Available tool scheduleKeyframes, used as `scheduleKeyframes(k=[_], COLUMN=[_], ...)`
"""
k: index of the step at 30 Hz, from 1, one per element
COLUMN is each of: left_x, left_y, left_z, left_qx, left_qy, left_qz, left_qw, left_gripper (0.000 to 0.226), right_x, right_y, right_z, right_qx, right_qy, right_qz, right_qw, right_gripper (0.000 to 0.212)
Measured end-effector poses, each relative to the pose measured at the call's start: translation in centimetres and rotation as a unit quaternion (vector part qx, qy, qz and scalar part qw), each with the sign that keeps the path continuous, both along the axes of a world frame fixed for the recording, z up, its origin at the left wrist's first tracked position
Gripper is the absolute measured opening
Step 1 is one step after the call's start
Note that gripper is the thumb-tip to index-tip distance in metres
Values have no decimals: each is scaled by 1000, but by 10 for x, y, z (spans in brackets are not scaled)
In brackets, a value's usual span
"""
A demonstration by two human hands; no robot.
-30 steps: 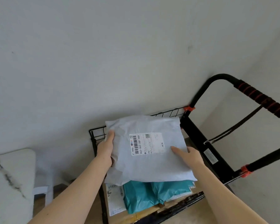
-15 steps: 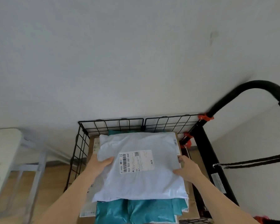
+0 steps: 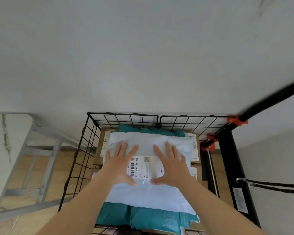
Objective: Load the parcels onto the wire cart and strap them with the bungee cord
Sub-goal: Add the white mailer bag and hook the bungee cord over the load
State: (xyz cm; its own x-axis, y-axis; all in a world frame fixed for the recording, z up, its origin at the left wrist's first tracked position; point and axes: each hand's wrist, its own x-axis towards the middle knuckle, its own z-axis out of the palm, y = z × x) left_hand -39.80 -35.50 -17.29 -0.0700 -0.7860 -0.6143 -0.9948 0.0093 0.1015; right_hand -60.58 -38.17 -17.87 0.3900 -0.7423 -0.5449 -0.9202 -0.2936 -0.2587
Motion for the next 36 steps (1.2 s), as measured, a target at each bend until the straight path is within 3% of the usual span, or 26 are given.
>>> scheduleKeyframes(k=[9,13,18,21,26,36], left_x=[0,4,0,-14,-56,-174], left_y=[-10,-11,-15,-25,-40,-35], left_z=[-6,7,39,64,111,198], left_qx=[56,-37,-143,-194,-251,-239], left_qy=[-12,27,38,78,175,365], left_qz=[-14,8,-4,-25,-79,-117], left_qw=[998,999,989,977,949,892], left_gripper=[125,99,71,57,46,30], right_x=[3,-3,-14,-24,-48,-134], right_y=[-3,-3,0,3,10,31], right_z=[-5,15,51,76,121,212], right_qx=[29,16,-52,-68,-113,-250], right_qy=[11,-69,-169,-205,-232,-267], right_qz=[-3,-80,-208,-252,-295,-390], right_qw=[999,994,962,943,920,845], right_gripper=[117,89,49,34,29,19])
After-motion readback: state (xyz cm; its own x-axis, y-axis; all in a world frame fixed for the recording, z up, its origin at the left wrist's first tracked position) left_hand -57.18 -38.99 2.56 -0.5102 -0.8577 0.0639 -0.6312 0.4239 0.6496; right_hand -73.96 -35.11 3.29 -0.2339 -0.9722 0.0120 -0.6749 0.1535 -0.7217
